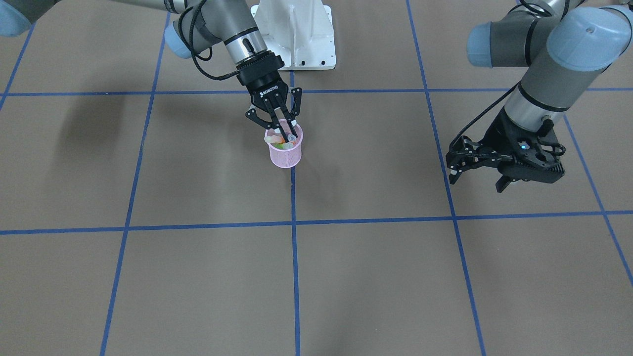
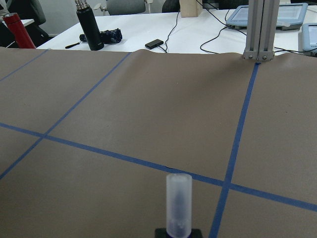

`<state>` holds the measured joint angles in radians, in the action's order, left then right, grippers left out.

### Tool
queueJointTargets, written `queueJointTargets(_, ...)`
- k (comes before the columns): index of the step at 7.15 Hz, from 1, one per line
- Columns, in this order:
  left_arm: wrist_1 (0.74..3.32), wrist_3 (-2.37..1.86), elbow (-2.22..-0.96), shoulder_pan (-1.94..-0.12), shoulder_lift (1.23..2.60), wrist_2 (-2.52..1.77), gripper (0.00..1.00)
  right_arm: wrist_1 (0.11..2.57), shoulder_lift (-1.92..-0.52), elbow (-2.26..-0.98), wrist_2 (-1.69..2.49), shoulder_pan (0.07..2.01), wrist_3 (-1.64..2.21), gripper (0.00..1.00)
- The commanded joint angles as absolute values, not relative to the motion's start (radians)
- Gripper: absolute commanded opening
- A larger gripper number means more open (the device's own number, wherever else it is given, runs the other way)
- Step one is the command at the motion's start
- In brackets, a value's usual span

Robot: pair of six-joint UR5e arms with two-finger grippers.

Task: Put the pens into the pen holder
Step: 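Lower the purple marker into the cup and open the right gripper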

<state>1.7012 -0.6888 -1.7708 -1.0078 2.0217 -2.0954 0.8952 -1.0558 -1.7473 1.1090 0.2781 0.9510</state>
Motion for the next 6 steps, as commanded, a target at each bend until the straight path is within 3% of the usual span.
queueJointTargets(1, 1.701, -0.687, -1.770, -1.008, 2.020, -2.095, 0.98, 0.893, -1.048, -1.746, 1.104, 0.270, 0.954, 0.77)
queueJointTargets(2, 1.701, -0.687, -1.770, -1.008, 2.022, -2.095, 0.98, 0.893, -1.046, -1.746, 1.101, 0.268, 0.965, 1.00)
queueJointTargets(6, 1.691, -0.686, -1.772, -1.051, 2.026, -2.108, 0.99, 1.001, -1.048, -1.880, 1.252, 0.323, 0.989, 1.00)
